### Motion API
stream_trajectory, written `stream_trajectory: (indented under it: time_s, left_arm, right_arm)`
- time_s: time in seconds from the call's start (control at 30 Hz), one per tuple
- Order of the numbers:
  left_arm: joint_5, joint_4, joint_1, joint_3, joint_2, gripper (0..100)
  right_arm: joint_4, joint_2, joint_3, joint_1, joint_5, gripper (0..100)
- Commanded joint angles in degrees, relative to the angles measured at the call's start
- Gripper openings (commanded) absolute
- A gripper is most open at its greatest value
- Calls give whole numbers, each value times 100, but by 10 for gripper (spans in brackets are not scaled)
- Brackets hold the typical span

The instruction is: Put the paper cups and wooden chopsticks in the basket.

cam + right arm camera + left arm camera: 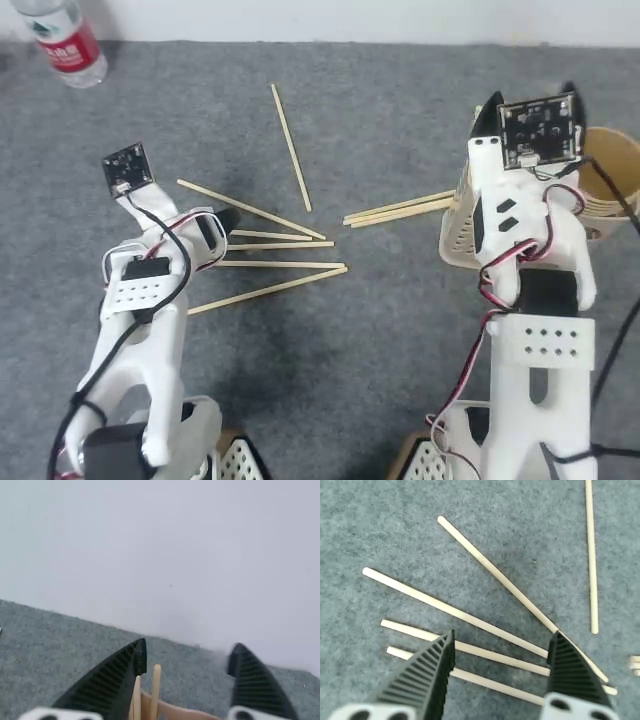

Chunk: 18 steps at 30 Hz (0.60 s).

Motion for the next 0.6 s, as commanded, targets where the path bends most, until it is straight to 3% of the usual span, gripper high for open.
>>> stream_trajectory:
  time_s: [0.0,0.2,0.4,0.57]
  left_arm:
    - [62,-123,9,-31,-97,282]
    - [62,-123,9,-31,-97,282]
    - [62,-123,9,-31,-97,282]
    - [62,-114,9,-31,-97,282]
  right_arm:
    - [927,-75,-1002,-549,273,232]
    - [3037,1051,-2602,-1886,1152,227]
    - [4365,3099,-3947,-2176,1890,226]
    - [4936,4936,-4492,-2149,3903,226]
